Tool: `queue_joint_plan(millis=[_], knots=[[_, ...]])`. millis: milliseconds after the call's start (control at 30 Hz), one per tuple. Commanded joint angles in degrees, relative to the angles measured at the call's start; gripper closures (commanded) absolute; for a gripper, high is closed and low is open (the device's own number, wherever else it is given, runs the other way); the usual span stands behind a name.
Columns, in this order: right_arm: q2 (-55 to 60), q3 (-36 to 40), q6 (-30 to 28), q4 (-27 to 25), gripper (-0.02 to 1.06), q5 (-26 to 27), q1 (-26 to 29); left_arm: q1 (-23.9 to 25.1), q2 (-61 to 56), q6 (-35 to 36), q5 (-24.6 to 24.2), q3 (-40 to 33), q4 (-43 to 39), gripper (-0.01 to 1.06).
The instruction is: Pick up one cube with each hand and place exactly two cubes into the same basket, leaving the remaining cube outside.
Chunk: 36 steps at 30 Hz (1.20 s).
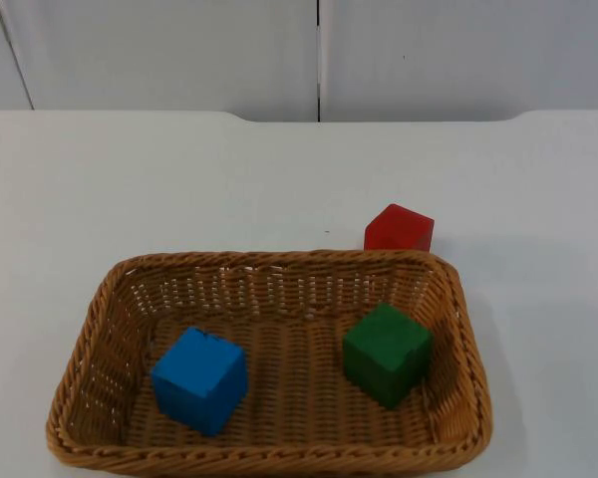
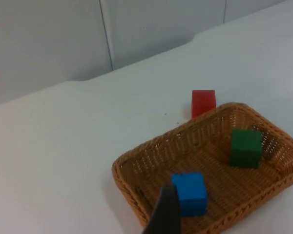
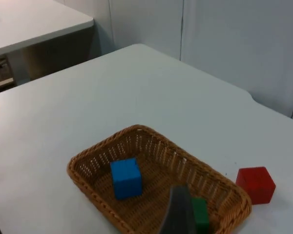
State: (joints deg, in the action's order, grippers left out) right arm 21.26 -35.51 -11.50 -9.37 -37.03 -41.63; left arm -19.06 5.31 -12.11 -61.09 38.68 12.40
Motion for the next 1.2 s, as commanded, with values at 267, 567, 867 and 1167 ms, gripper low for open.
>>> queue_joint_plan(millis=[267,567,867,1167], knots=[[-10.03,1.07,0.73,0.28,0.45,-6.76,-0.29,-0.26,-5.31,8.37,-5.26,-0.11,-10.25,0.32],[-19.07,3.34,6.65,5.52,0.45,-14.84,-0.29,-0.26,-5.31,8.53,-4.59,-7.52,-10.3,0.32],[-21.26,5.1,10.05,8.97,0.45,-16.31,-0.29,-0.26,-5.31,8.53,-1.57,-9.29,-9.46,0.32],[-21.26,4.72,10.77,9.89,0.45,-25.55,-0.29,-0.26,-5.31,8.4,-0.51,-10.32,-10.1,0.32]])
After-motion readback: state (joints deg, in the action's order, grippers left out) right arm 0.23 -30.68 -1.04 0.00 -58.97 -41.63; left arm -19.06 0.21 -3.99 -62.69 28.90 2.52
